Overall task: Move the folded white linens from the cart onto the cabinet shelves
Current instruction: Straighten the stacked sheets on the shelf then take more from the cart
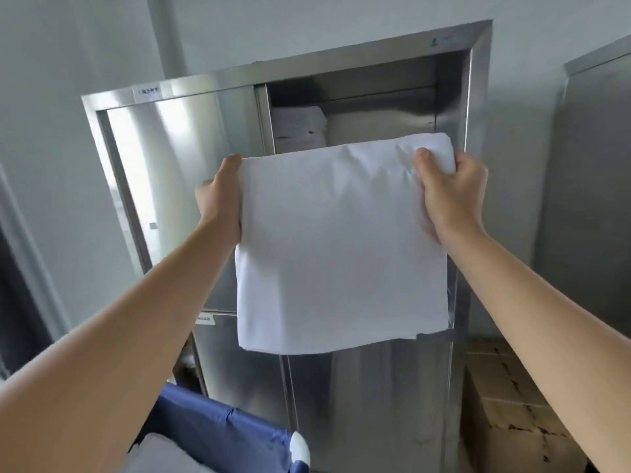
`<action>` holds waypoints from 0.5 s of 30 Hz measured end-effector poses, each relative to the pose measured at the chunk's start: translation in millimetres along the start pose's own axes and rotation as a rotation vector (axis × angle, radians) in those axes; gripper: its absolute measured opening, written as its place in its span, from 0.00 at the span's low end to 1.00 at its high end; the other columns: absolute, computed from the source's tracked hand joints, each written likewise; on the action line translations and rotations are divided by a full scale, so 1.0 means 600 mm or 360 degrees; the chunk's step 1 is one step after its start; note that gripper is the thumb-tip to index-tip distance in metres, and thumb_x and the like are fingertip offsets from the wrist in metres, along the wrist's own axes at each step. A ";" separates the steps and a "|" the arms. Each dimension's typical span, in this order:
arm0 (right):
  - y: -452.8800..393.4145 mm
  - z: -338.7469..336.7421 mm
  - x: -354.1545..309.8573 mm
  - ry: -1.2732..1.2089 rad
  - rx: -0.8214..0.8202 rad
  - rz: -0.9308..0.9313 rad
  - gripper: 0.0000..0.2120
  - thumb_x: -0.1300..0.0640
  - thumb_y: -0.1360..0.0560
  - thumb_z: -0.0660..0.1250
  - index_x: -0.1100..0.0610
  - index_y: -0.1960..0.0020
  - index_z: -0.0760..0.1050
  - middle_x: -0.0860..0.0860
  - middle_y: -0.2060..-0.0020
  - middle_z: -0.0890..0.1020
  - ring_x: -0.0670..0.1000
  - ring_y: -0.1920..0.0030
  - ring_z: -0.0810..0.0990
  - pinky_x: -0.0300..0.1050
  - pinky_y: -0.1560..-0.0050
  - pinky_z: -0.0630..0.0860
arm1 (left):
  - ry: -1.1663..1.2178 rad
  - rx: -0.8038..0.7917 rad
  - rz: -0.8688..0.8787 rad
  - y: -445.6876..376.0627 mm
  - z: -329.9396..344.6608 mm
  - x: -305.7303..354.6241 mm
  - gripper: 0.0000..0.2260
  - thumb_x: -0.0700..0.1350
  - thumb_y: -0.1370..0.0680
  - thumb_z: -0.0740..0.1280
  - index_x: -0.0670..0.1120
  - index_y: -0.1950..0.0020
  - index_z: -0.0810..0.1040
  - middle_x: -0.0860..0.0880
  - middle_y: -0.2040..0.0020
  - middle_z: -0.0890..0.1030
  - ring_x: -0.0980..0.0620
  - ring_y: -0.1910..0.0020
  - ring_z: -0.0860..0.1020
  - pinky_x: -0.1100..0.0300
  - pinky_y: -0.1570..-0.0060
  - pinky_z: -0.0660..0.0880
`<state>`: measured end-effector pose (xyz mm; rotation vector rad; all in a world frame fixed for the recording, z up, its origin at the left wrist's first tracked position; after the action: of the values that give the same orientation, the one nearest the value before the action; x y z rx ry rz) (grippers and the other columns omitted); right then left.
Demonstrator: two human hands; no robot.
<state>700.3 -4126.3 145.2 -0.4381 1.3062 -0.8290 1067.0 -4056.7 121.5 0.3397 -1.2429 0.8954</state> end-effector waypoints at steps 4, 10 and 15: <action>0.018 0.056 0.066 -0.0131 -0.0164 0.0137 0.15 0.55 0.26 0.69 0.57 0.69 0.69 0.47 0.74 0.70 0.42 0.74 0.65 0.37 0.73 0.63 | -0.0110 0.0240 0.0069 0.009 -0.073 -0.015 0.14 0.56 0.29 0.73 0.47 0.56 0.77 0.49 0.60 0.78 0.47 0.61 0.79 0.55 0.57 0.78; 0.084 0.150 0.128 -0.0325 -0.0378 0.0320 0.20 0.56 0.28 0.69 0.55 0.73 0.63 0.42 0.80 0.63 0.42 0.75 0.60 0.37 0.73 0.60 | -0.0262 0.0544 0.0097 0.049 -0.200 -0.028 0.15 0.56 0.32 0.73 0.47 0.62 0.73 0.49 0.63 0.73 0.48 0.64 0.74 0.56 0.59 0.74; 0.169 0.245 0.154 -0.0516 -0.0604 0.0475 0.19 0.58 0.26 0.69 0.54 0.71 0.65 0.41 0.81 0.66 0.41 0.76 0.63 0.35 0.73 0.62 | -0.0344 0.0824 0.0086 0.085 -0.316 -0.026 0.14 0.56 0.30 0.74 0.47 0.62 0.76 0.48 0.63 0.76 0.48 0.65 0.75 0.57 0.61 0.74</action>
<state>873.6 -4153.7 47.0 -0.6297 1.1856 -0.2441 1154.9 -3904.4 33.2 0.8348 -1.2070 1.2504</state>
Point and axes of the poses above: each hand's wrist, its own y-axis away from the middle knuckle, its own z-axis out of the palm, x = y × z, the point moved 10 cm from there along -y, towards the middle knuckle
